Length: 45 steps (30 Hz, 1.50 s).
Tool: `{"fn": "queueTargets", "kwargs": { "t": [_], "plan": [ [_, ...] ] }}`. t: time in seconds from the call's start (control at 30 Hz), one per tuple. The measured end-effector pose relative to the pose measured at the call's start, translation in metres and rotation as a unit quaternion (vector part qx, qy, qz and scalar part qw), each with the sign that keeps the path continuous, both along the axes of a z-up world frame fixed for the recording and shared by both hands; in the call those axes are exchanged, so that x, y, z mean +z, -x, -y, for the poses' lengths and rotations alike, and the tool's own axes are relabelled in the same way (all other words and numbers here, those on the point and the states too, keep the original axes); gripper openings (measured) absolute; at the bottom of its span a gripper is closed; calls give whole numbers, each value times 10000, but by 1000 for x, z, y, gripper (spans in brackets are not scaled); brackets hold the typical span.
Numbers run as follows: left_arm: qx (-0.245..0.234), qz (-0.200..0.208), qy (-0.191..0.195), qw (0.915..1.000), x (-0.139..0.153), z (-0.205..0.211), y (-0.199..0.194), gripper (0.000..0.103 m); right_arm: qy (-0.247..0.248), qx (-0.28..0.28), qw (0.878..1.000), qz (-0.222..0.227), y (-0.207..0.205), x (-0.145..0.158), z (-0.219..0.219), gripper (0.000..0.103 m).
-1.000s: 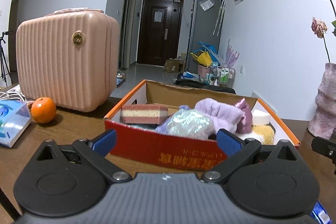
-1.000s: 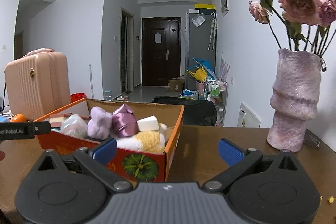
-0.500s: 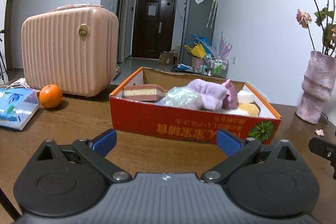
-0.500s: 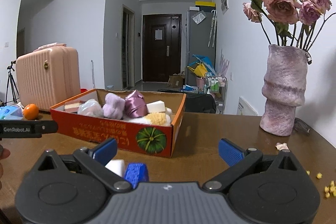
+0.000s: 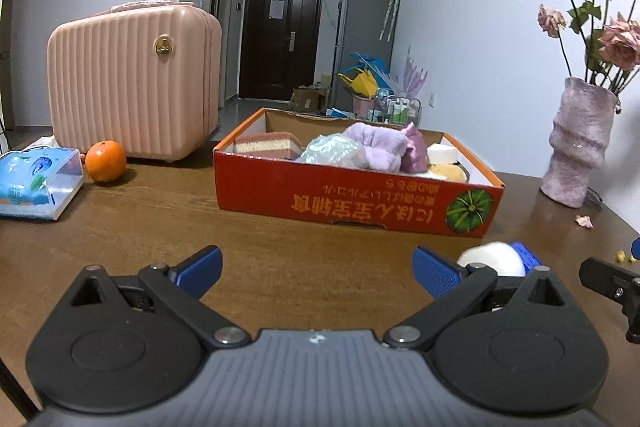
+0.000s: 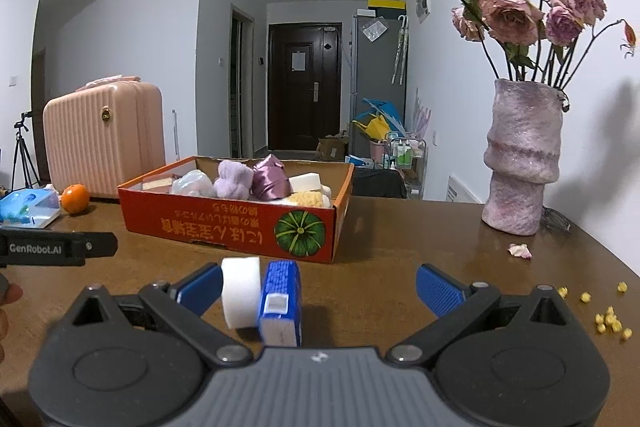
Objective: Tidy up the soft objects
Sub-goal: 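Withdraw both tools from the box toward the white roll and blue carton, then grasp the small blue carton with the right gripper and lift it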
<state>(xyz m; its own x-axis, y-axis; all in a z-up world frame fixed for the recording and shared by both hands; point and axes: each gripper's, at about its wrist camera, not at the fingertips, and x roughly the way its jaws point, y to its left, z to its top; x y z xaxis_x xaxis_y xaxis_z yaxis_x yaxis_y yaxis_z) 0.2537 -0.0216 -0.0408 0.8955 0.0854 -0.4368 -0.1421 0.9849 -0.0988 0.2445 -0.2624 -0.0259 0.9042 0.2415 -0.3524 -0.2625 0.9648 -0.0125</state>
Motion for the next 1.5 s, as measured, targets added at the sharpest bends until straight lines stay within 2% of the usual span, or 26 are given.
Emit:
{"fn": "queueTargets", "kwargs": {
  "t": [0.23, 0.53, 1.1, 1.23, 1.33, 1.47, 1.5],
  "plan": [
    [-96, -29, -28, 9999, -1, 3, 18, 103, 34, -150, 9999, -19, 16, -2, -2, 103],
    [-168, -69, 1, 9998, -1, 3, 19, 103, 131, -248, 9995, -161, 12, -10, -12, 101],
    [-357, -214, 46, 9991, -5, 3, 10, 103, 474, -495, 9936, -897, -41, -37, -35, 69],
    [-388, -231, 56, 9990, -6, 4, 9, 103, 453, -530, 9928, -972, -49, -39, -36, 65],
    [-412, -239, 51, 9989, -6, 5, 7, 103, 427, -499, 9926, -1021, -54, -40, -37, 55],
    [-425, -251, 52, 9988, -7, 5, 6, 103, 438, -406, 9920, -1112, -59, -42, -39, 28],
    [-426, -255, 56, 9987, -7, 5, 5, 103, 447, -386, 9919, -1128, -60, -43, -40, 27]
  ]
}}
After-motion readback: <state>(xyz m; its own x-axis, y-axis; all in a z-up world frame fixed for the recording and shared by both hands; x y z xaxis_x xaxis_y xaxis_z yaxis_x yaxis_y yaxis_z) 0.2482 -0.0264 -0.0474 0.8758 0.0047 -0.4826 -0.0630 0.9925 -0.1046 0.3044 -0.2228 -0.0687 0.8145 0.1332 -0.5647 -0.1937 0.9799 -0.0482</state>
